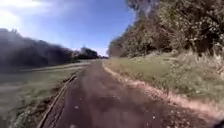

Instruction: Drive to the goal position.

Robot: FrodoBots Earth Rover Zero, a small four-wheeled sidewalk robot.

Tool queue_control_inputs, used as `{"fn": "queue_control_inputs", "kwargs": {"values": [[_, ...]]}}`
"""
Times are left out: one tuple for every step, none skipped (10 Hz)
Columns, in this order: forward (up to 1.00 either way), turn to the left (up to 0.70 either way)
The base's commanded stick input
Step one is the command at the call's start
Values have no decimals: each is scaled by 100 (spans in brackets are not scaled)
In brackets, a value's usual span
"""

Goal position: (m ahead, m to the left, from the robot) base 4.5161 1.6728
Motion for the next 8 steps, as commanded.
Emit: {"fn": "queue_control_inputs", "kwargs": {"values": [[85,0],[85,0],[85,0],[85,0],[85,0],[85,0],[85,0],[85,0]]}}
